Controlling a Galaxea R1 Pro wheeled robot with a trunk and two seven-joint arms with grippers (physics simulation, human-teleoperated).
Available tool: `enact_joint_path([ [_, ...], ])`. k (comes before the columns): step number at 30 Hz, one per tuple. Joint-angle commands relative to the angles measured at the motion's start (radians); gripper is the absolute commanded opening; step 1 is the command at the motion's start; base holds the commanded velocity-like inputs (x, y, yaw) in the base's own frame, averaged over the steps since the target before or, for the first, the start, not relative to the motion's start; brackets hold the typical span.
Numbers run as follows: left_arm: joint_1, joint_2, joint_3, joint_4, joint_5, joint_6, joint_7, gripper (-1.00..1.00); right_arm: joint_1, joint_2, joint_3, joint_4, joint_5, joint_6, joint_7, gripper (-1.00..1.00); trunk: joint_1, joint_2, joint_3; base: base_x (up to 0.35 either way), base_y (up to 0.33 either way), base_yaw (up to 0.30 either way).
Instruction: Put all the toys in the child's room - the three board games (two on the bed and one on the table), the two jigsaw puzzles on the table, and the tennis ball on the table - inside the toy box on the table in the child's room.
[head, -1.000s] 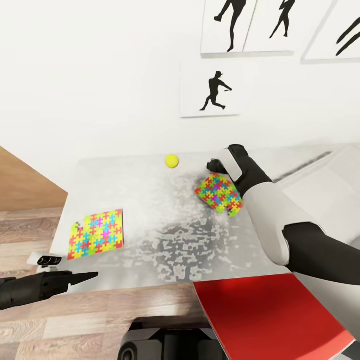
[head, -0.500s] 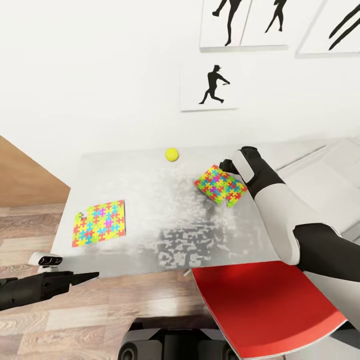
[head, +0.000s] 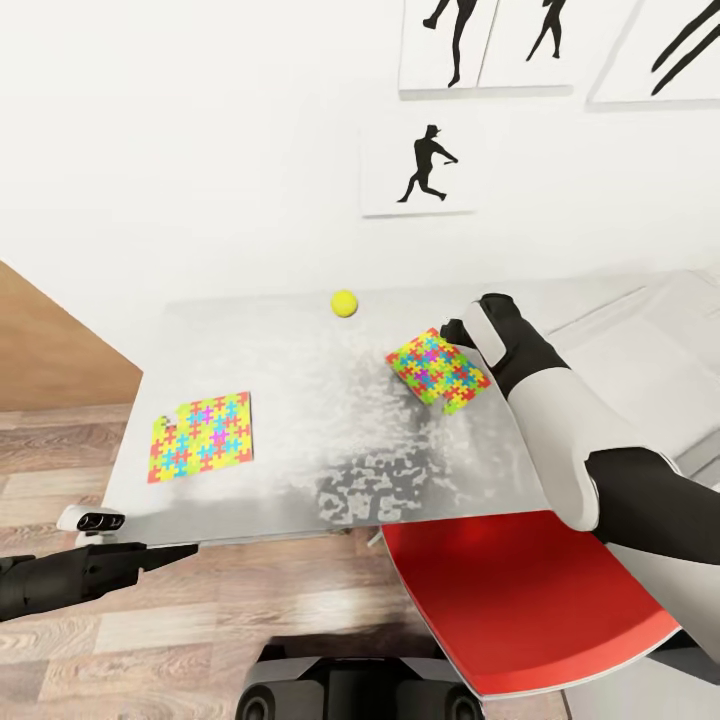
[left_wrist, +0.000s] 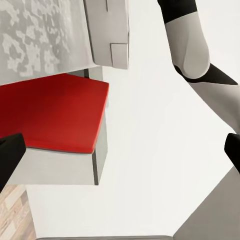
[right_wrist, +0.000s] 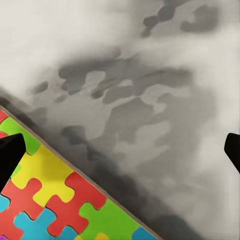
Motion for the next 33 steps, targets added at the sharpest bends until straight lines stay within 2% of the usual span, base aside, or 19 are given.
enact_joint_path([
  [1,-0.001,0.001,0.0,-0.001,0.0,0.011,-0.003,1.0,0.0,-0.001,0.006,0.003,-0.057,0.005,-0.009,1.0,0.001,-0.001,-0.001,-0.005,0.0,0.0],
  [24,-0.001,0.001,-0.001,-0.001,0.001,0.011,-0.003,1.0,0.0,-0.001,0.006,0.003,-0.057,0.006,-0.009,1.0,0.001,-0.001,-0.001,-0.001,0.073,0.0],
  [33,0.0,0.001,-0.001,-0.001,0.002,0.011,-0.003,1.0,0.0,-0.001,0.006,0.003,-0.057,0.006,-0.009,1.0,0.001,-0.001,-0.001,-0.082,0.067,0.0],
])
